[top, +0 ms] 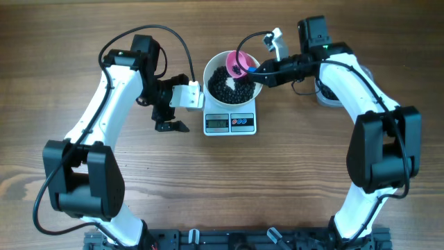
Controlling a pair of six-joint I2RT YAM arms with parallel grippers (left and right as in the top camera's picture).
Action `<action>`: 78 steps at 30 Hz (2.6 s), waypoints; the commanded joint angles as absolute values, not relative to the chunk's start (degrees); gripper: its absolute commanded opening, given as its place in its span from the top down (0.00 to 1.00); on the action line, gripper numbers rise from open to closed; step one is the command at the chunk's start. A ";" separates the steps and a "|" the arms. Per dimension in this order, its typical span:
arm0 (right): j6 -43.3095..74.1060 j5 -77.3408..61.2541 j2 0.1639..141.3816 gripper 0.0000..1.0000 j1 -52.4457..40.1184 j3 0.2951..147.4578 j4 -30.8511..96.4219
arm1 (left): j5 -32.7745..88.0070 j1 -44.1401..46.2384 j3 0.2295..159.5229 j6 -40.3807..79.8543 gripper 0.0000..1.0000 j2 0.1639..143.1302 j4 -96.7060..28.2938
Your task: Scoop item into bowl and weigh 150g on scale
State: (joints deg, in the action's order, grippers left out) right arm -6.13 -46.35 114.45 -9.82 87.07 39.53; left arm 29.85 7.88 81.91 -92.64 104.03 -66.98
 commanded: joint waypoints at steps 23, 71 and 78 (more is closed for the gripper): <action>-42.02 -8.32 114.91 0.96 -19.05 102.00 66.59 | 29.91 8.05 81.58 -92.53 0.00 104.05 -67.00; -33.23 -31.00 120.05 0.96 -18.61 100.75 63.18 | 29.91 8.05 81.58 -92.53 0.00 104.05 -67.00; -22.48 -32.62 120.22 0.96 -16.78 100.77 54.57 | 29.91 8.05 81.58 -92.53 0.00 104.05 -67.00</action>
State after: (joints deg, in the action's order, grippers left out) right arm -28.91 -29.69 119.02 -18.09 100.88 57.19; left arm 29.85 7.88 81.91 -92.64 104.03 -67.00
